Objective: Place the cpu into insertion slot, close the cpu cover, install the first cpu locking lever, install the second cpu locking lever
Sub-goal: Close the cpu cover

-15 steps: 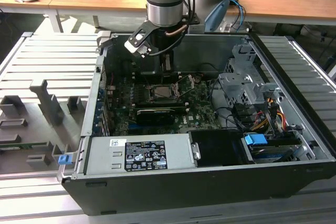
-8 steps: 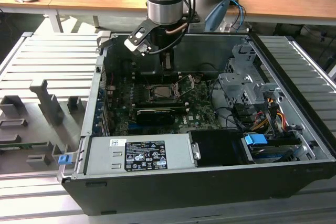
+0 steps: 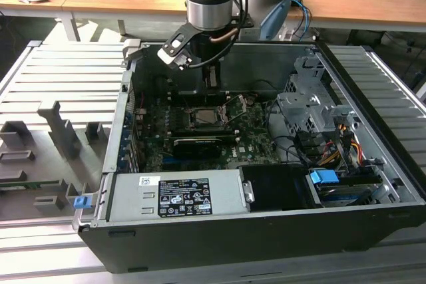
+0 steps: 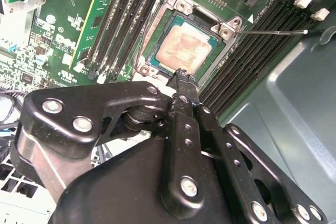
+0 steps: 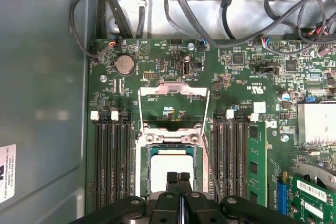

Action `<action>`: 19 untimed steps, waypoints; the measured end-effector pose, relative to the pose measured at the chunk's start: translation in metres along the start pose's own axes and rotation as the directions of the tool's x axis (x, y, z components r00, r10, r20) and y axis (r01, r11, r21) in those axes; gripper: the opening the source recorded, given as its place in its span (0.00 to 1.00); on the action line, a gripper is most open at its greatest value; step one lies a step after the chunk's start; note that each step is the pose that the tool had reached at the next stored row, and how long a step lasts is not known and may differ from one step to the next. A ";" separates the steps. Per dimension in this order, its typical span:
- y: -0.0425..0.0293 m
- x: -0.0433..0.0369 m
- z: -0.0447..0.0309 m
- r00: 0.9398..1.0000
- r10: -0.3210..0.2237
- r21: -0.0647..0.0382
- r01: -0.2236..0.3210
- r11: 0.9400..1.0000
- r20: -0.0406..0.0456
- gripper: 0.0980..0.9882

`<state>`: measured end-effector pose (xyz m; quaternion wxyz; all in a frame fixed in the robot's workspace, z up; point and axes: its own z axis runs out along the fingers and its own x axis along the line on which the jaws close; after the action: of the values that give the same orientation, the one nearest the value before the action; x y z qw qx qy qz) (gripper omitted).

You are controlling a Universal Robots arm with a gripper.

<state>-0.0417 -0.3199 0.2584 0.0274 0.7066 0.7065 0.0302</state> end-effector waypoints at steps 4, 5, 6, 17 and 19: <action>0.0002 0.0000 -0.0021 1.000 0.000 0.000 0.000 1.000 0.000 0.01; 0.0002 0.0000 -0.0022 1.000 0.000 0.000 0.000 1.000 0.000 0.01; 0.0002 0.0000 -0.0024 1.000 0.000 0.000 0.000 1.000 0.000 0.01; 0.0003 0.0000 -0.0044 1.000 0.000 0.000 0.000 1.000 0.000 0.01; 0.0004 0.0000 -0.0049 1.000 0.000 0.000 0.000 1.000 0.000 0.01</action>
<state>-0.0417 -0.3199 0.2633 0.0274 0.7066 0.7065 0.0301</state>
